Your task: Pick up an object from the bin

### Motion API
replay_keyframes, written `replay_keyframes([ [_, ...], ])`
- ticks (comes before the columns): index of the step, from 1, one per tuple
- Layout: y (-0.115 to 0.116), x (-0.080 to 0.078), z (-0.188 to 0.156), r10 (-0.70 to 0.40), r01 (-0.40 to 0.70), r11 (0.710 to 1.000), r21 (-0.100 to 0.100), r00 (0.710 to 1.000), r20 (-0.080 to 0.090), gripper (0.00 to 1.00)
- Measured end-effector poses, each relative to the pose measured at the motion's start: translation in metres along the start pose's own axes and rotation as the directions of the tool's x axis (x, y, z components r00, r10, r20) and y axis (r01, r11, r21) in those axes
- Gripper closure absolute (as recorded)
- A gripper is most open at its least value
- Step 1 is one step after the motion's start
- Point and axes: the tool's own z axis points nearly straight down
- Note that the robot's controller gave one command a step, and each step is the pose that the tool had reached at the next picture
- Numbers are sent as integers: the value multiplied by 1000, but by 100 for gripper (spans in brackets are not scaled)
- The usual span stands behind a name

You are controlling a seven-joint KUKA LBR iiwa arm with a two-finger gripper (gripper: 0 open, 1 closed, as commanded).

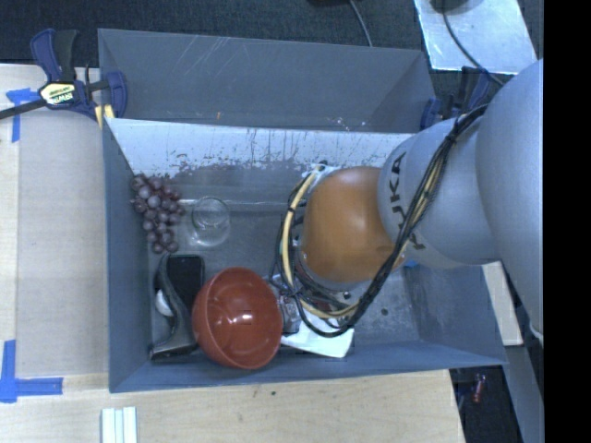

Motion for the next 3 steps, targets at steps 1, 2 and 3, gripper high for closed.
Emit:
replay_keyframes([
  [1,0,1,-15,1,-1,1000,0,1000,-1,100],
  [2,-1,0,-30,1,-1,1000,1,1000,1,100],
  [3,-1,0,-55,2,-2,1000,1,1000,-2,100],
])
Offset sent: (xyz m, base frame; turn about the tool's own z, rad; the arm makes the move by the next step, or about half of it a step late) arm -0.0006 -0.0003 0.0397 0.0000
